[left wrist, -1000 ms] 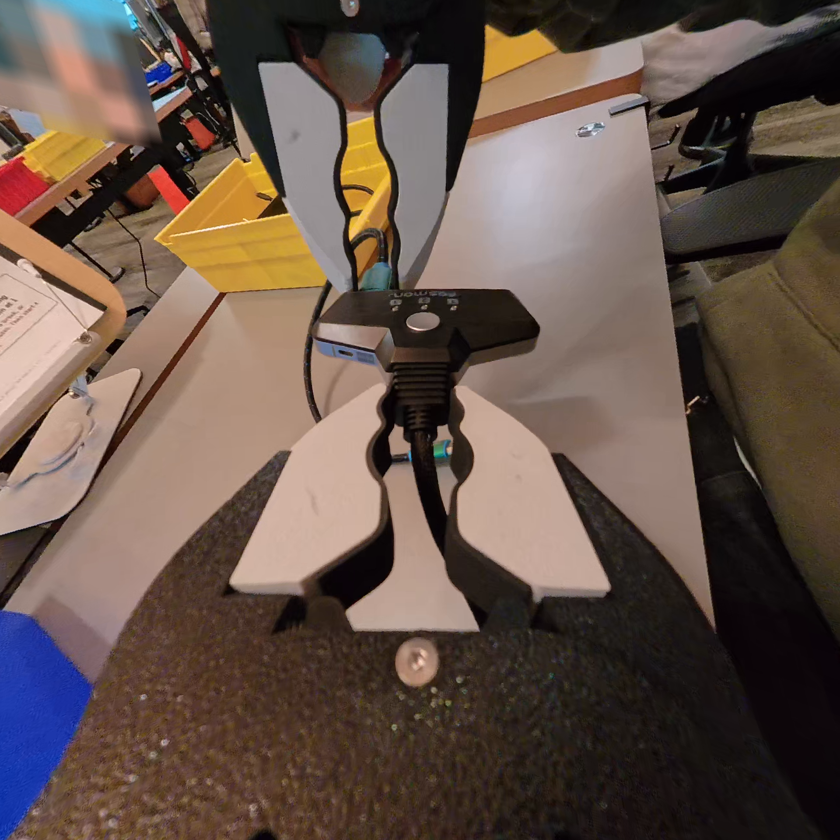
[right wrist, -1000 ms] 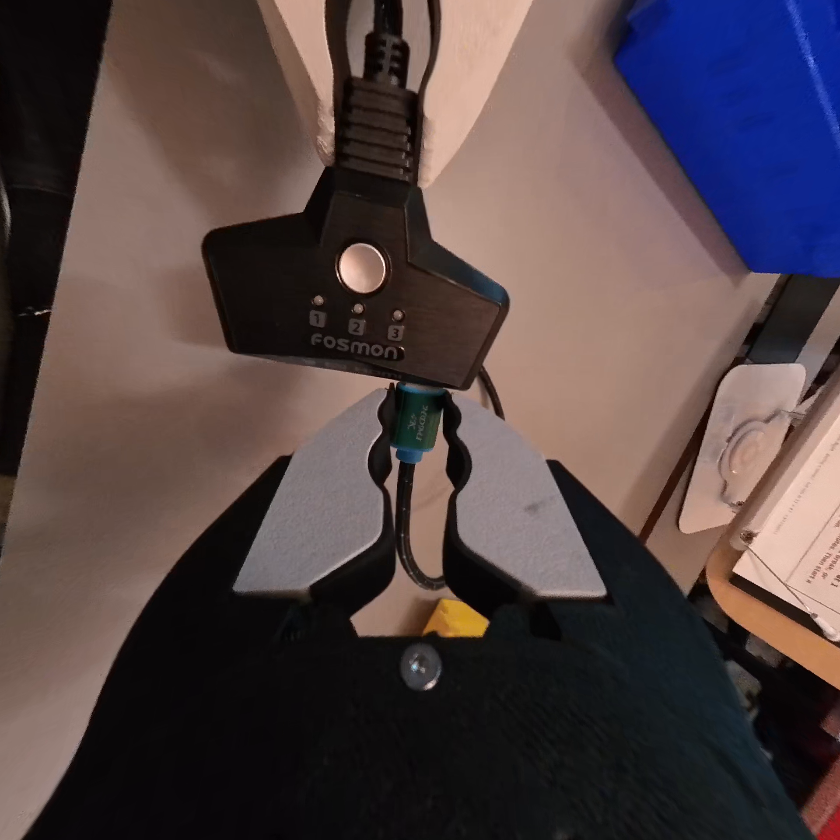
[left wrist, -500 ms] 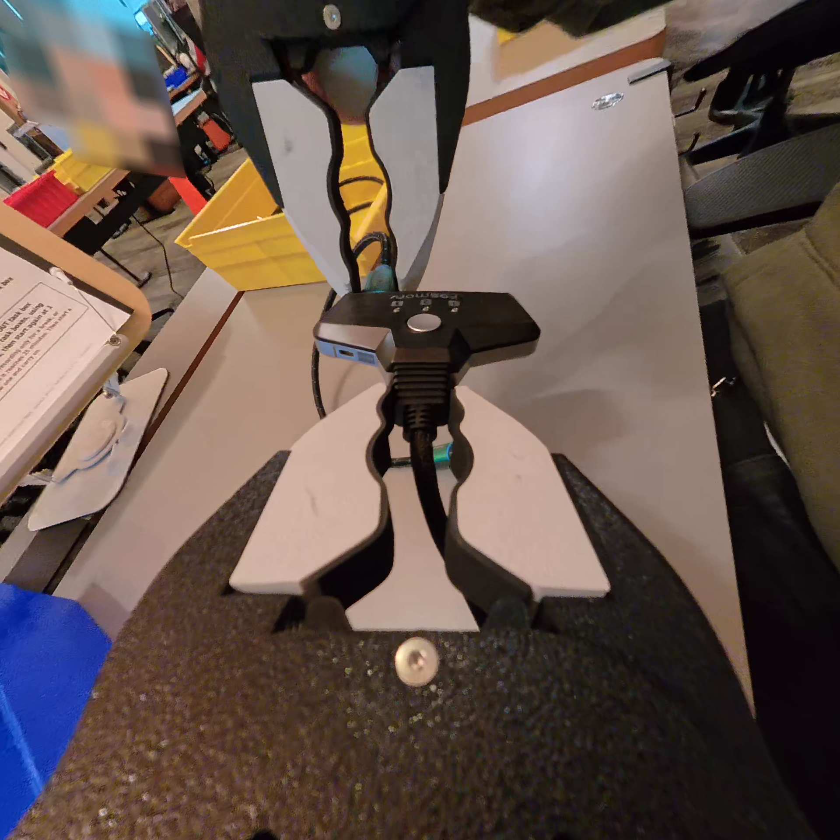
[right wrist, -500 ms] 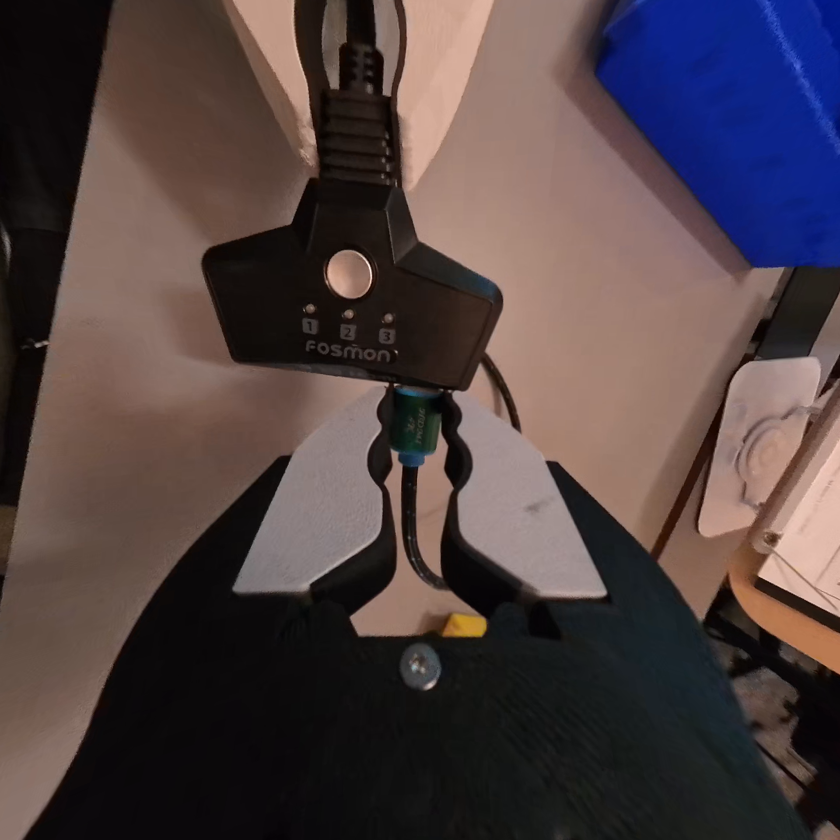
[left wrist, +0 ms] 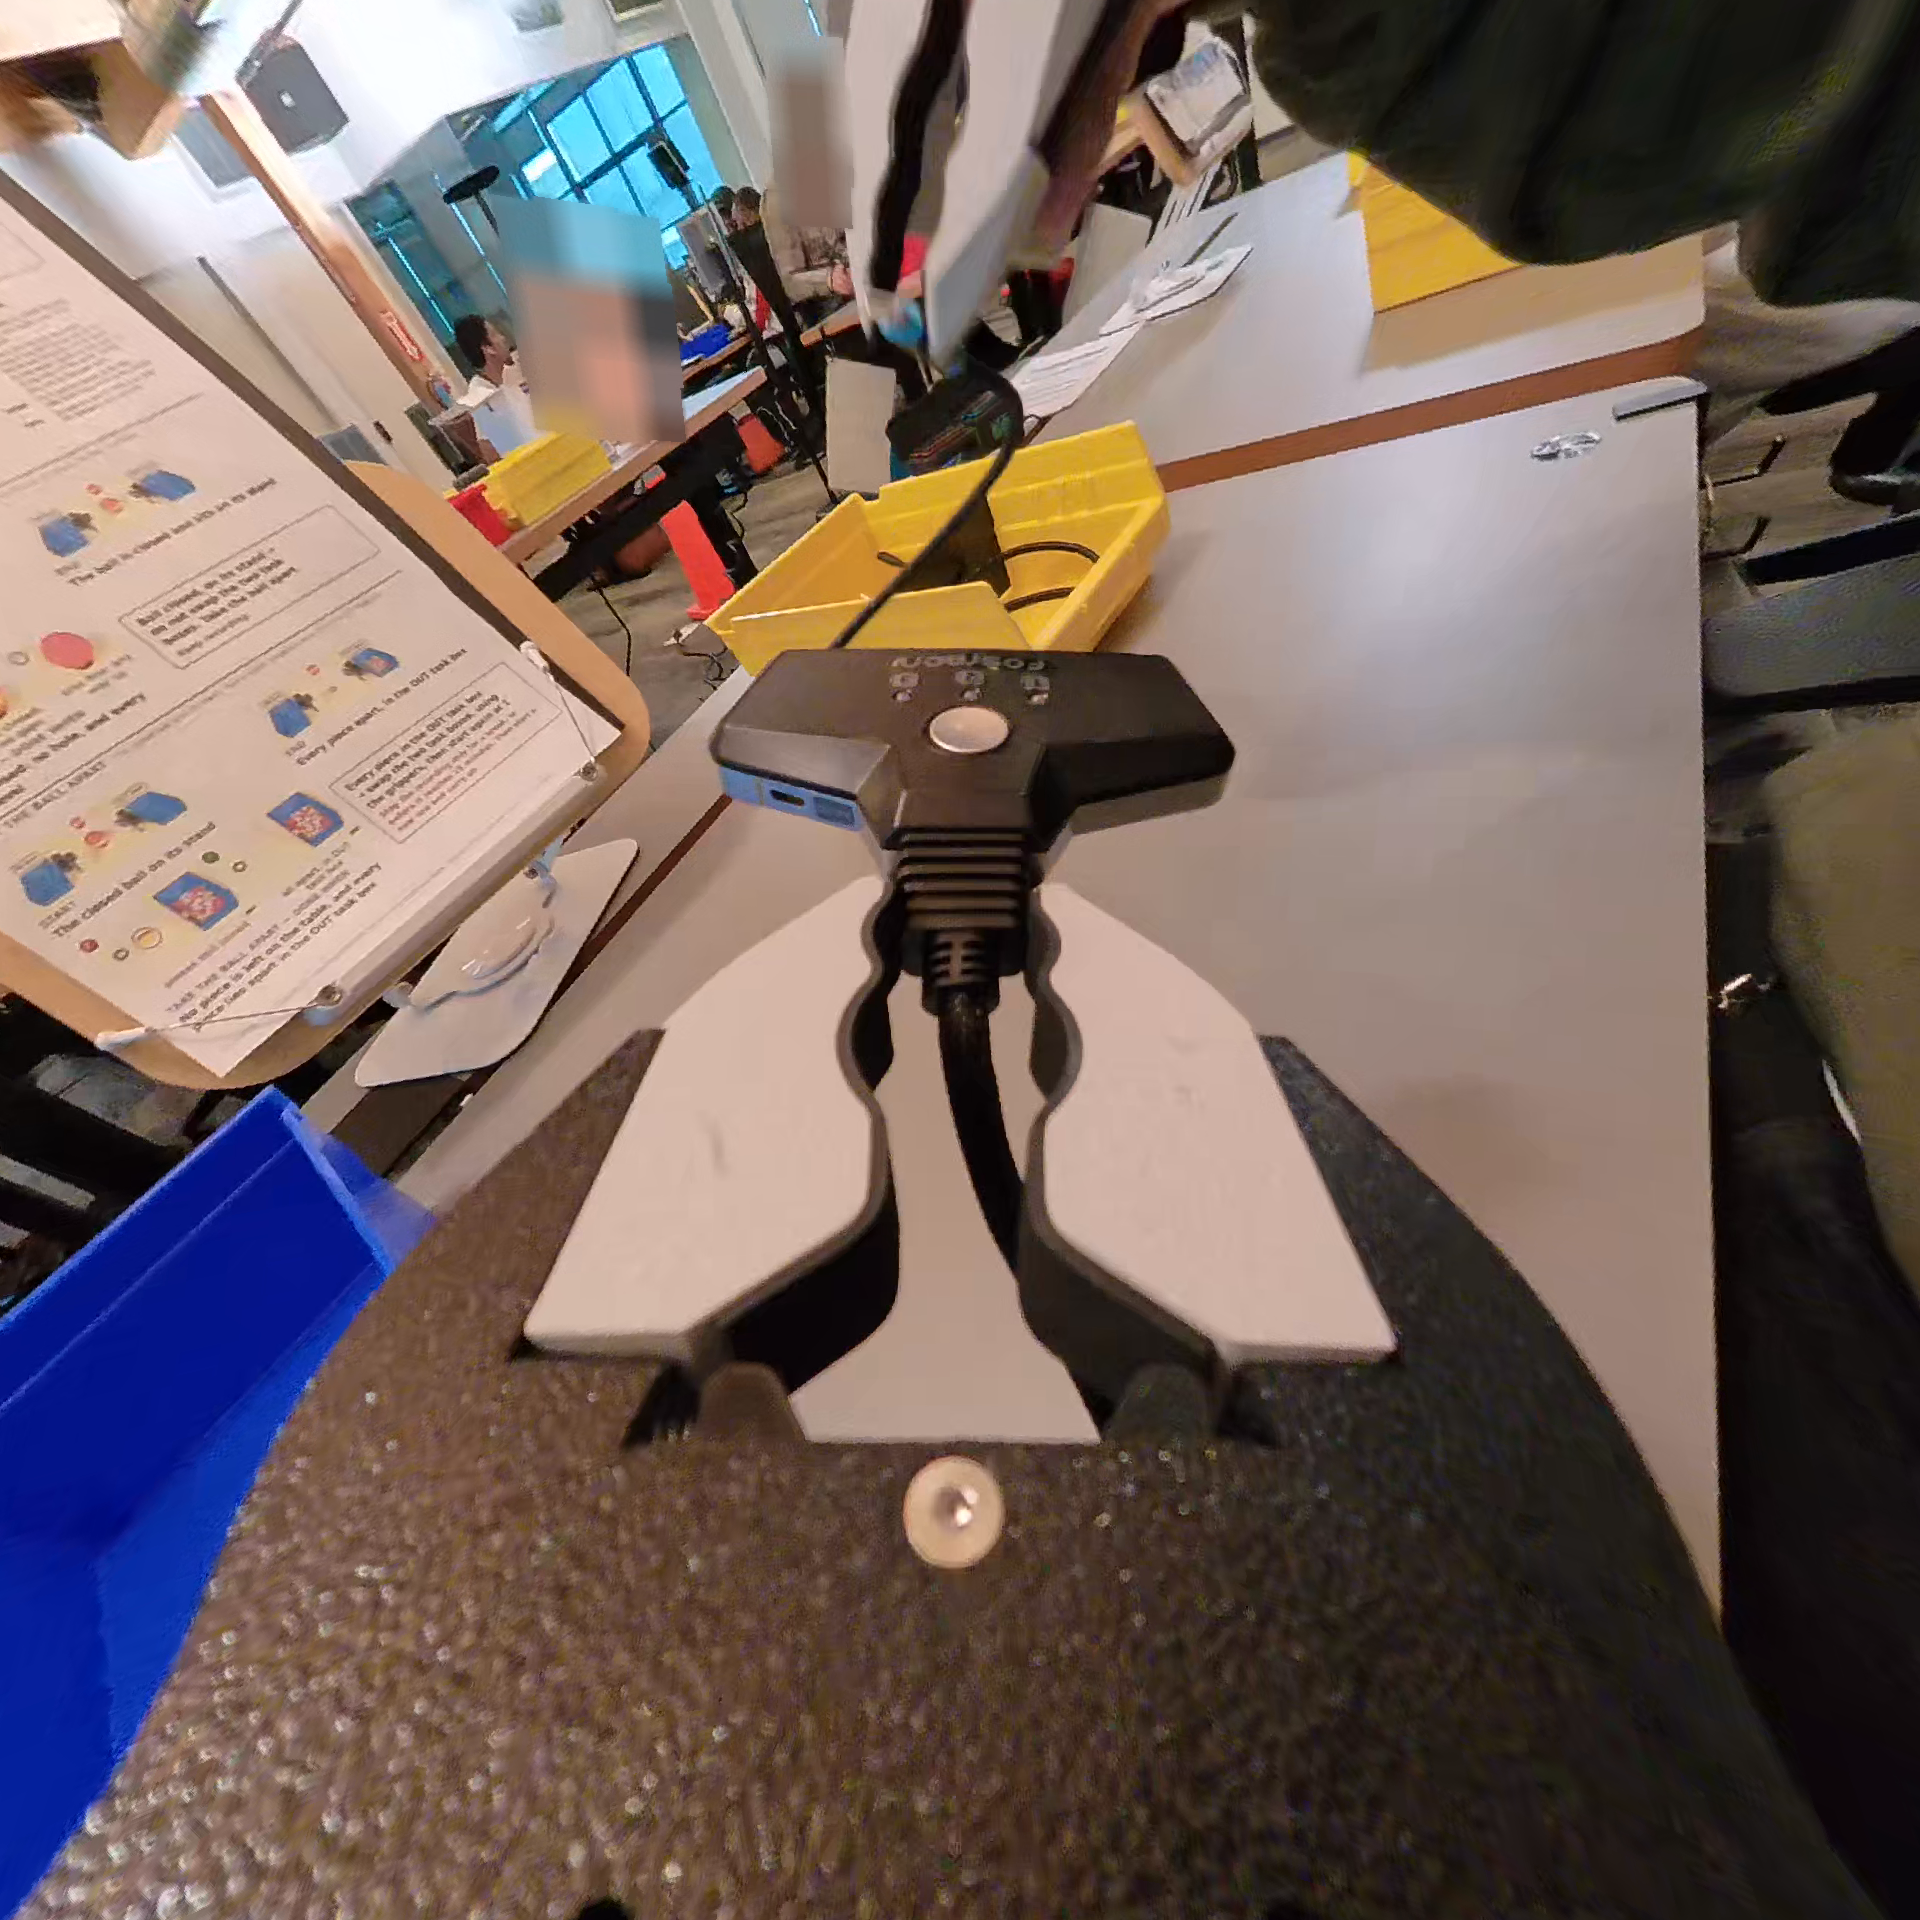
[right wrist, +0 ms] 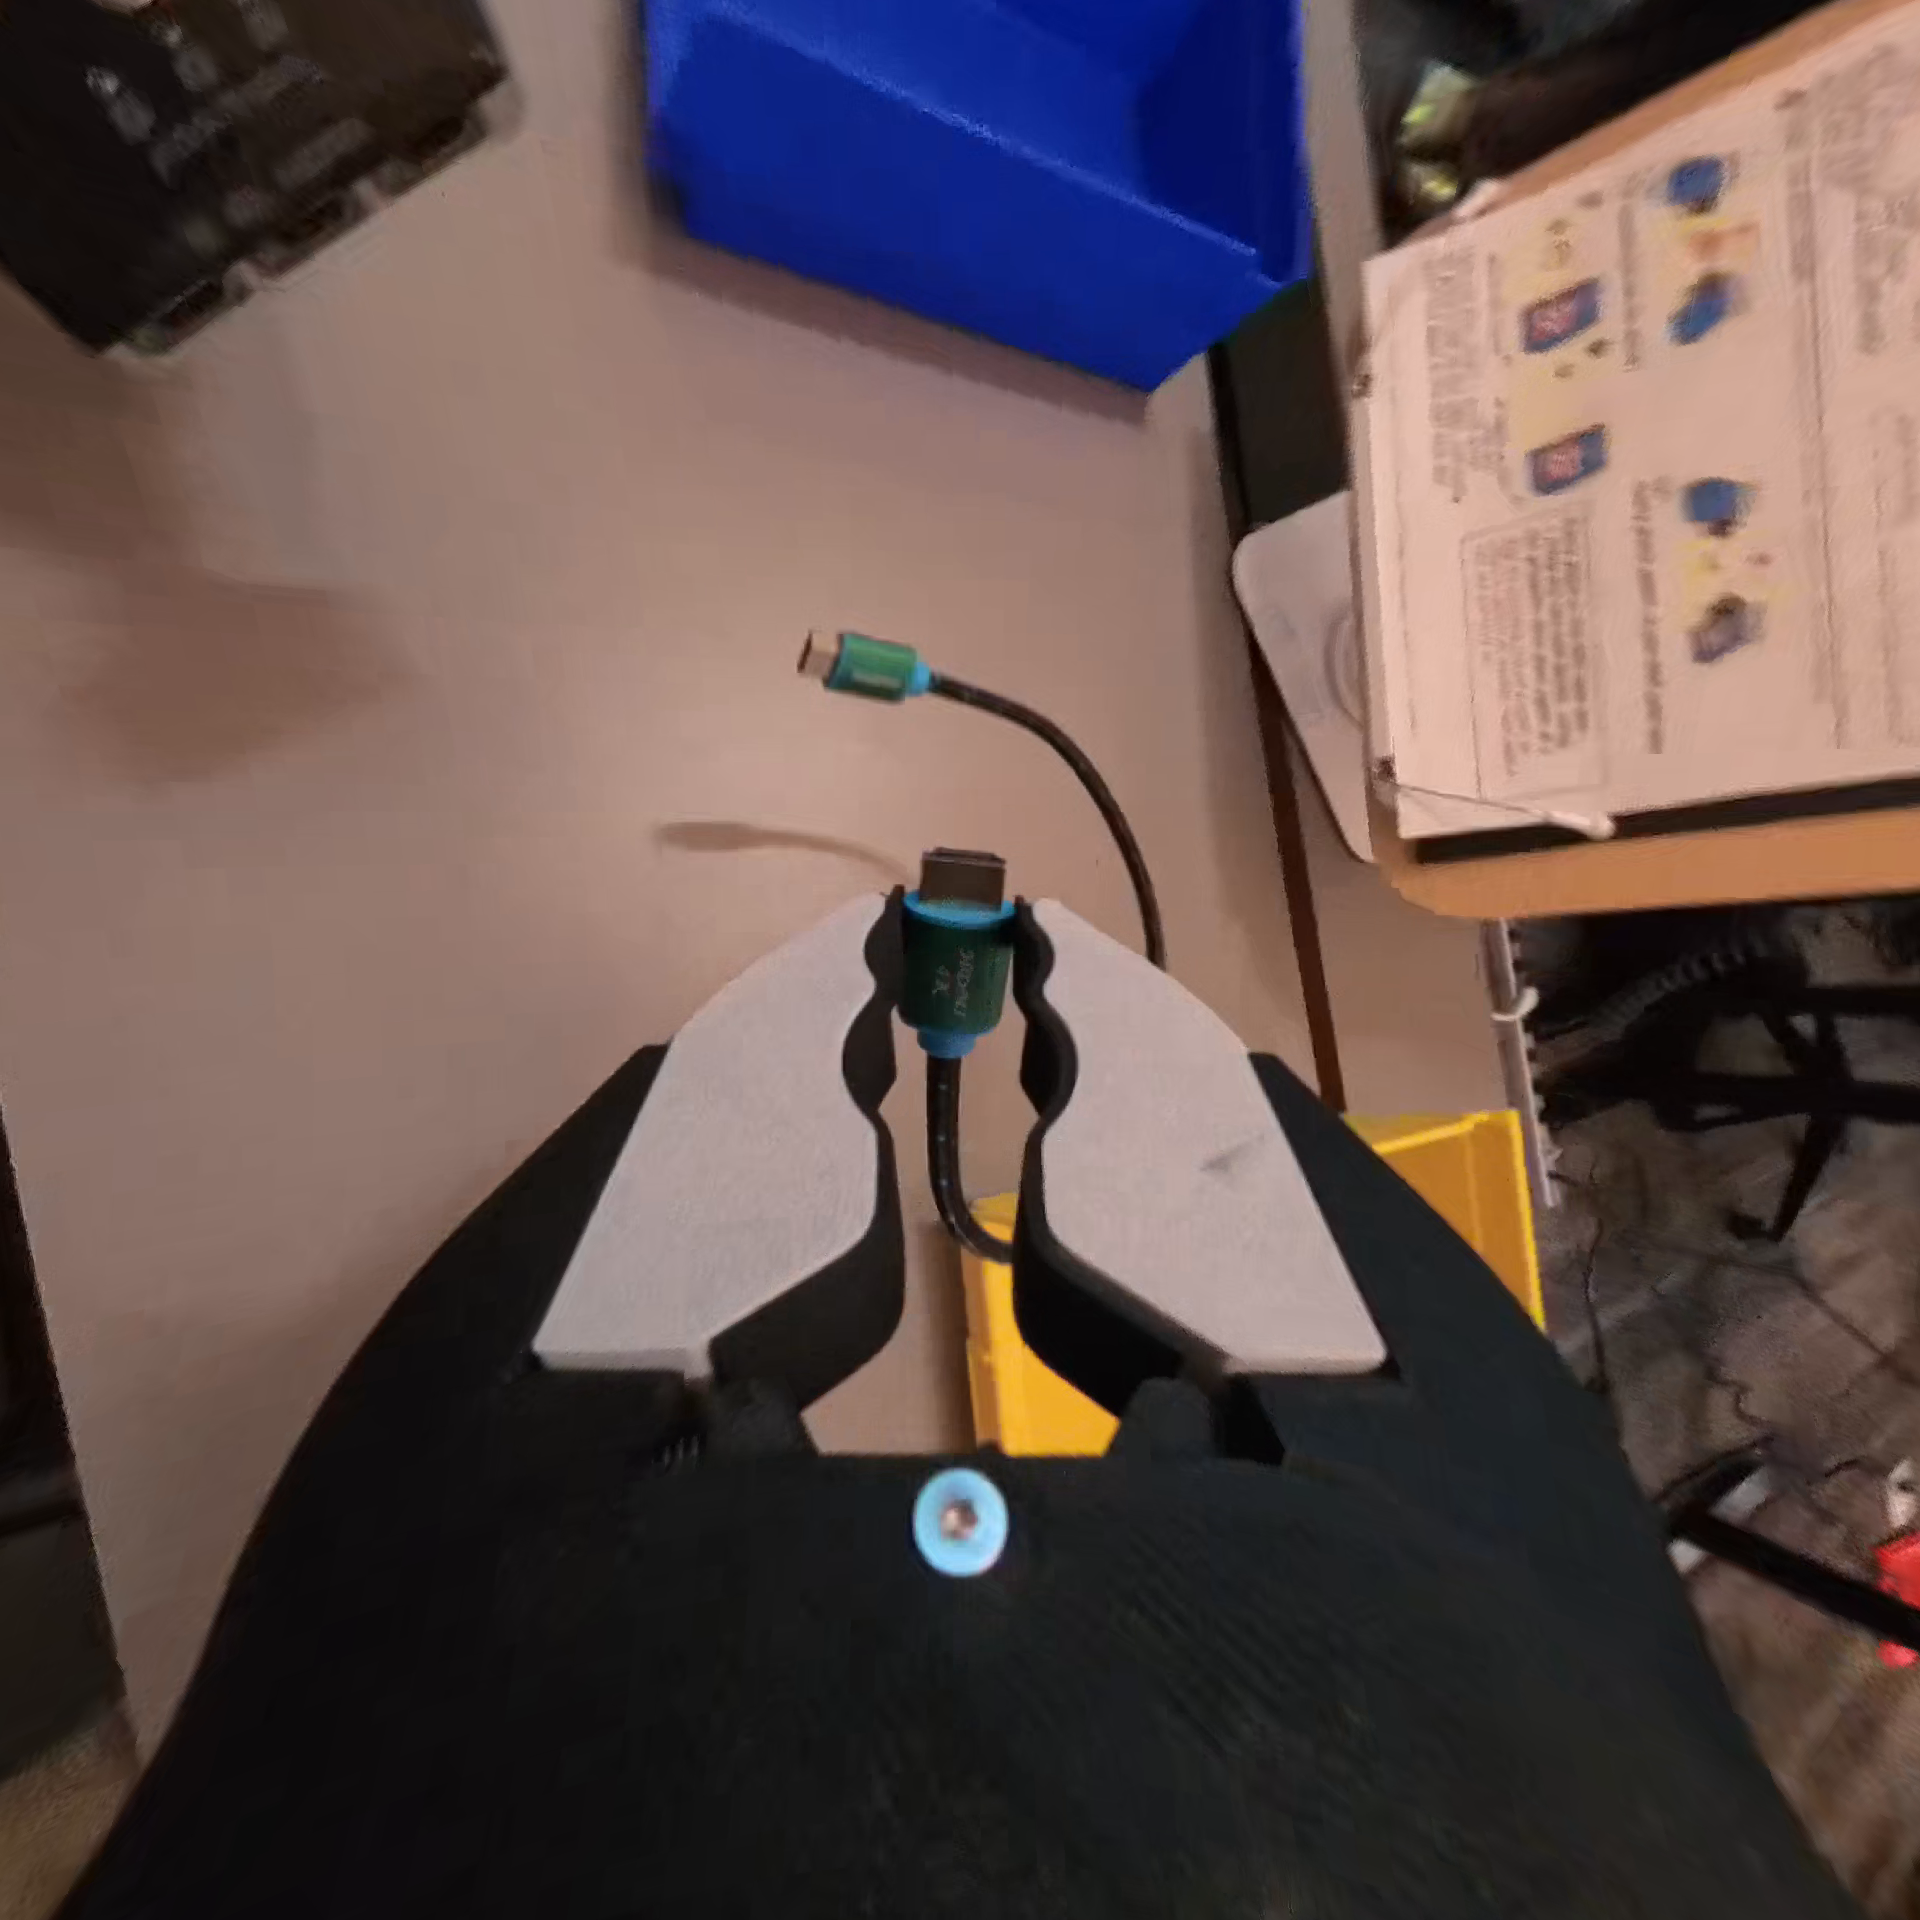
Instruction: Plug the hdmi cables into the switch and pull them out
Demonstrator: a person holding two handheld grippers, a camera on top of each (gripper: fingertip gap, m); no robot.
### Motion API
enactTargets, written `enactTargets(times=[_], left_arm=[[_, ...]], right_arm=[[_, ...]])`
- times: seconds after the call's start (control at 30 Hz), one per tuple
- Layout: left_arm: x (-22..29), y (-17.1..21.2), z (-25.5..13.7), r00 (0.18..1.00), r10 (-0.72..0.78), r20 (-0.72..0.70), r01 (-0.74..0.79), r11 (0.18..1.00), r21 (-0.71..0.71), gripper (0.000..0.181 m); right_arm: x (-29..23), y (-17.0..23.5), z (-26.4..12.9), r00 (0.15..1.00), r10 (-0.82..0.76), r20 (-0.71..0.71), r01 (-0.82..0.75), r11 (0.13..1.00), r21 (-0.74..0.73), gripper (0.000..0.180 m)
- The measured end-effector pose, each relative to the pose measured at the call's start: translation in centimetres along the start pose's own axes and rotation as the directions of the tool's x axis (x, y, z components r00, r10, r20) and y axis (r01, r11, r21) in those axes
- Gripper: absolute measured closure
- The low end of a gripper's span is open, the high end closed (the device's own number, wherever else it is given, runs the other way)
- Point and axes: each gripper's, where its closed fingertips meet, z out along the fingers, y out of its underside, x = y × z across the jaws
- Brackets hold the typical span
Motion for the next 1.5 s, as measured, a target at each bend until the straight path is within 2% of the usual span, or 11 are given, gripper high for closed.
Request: enactTargets(times=[0.17, 0.33, 0.43, 0.53, 0.63, 0.73, 0.97, 1.07, 1.2, 1.37, 1.5], left_arm=[[-0.2, 0.4, -0.2, 1.0, -0.027, -0.013, 0.027, 1.0, 0.003, 0.159], [0.6, 0.7, 0.5, 0.999, -0.019, -0.045, 0.018, 1.0, -0.019, 0.159], [0.8, 0.8, 0.7, 0.998, -0.021, -0.055, 0.019, 1.0, -0.024, 0.159], [1.0, 0.9, 0.9, 0.997, -0.031, -0.07, 0.029, 0.999, -0.021, 0.159], [1.2, 1.0, 1.3, 0.996, -0.036, -0.083, 0.034, 0.999, -0.024, 0.159], [1.5, 1.2, 1.7, 0.995, -0.032, -0.093, 0.029, 0.999, -0.039, 0.159], [2.0, 1.3, 2.1, 0.993, -0.035, -0.116, 0.031, 0.999, -0.037, 0.159], [2.1, 1.4, 2.2, 0.992, -0.037, -0.122, 0.033, 0.999, -0.04, 0.159], [2.2, 1.4, 2.1, 0.991, -0.036, -0.13, 0.031, 0.999, -0.039, 0.159], [2.2, 1.2, 2.0, 0.99, -0.043, -0.135, 0.039, 0.999, -0.027, 0.159], [2.4, 1.2, 2.3, 0.989, -0.04, -0.142, 0.035, 0.999, -0.033, 0.159]], right_arm=[[4.6, 3.3, -5.1, 0.935, 0.338, -0.107, -0.316, 0.931, 0.181, 0.159], [7.8, 8.6, -7.0, 0.776, 0.63, 0.021, -0.589, 0.714, 0.379, 0.159], [9.8, 12.6, -7.7, 0.686, 0.727, -0.017, -0.647, 0.62, 0.444, 0.159], [11.4, 15.5, -8.6, 0.642, 0.761, -0.092, -0.632, 0.594, 0.498, 0.16], [12.0, 17.8, -7.6, 0.66, 0.728, -0.185, -0.605, 0.661, 0.444, 0.16], [12.6, 18.5, -6.6, 0.672, 0.717, -0.184, -0.593, 0.67, 0.446, 0.16], [15.5, 17.3, -6.0, 0.7, 0.691, -0.181, -0.485, 0.646, 0.59, 0.16], [16.1, 17.7, -5.1, 0.694, 0.703, -0.157, -0.449, 0.593, 0.668, 0.16], [14.2, 20.6, -1.1, 0.713, 0.679, -0.175, -0.476, 0.653, 0.589, 0.16], [10.8, 22.0, 2.9, 0.732, 0.68, -0.045, -0.582, 0.658, 0.478, 0.162], [9.8, 23.2, 5.6, 0.75, 0.653, -0.106, -0.576, 0.723, 0.382, 0.16]])
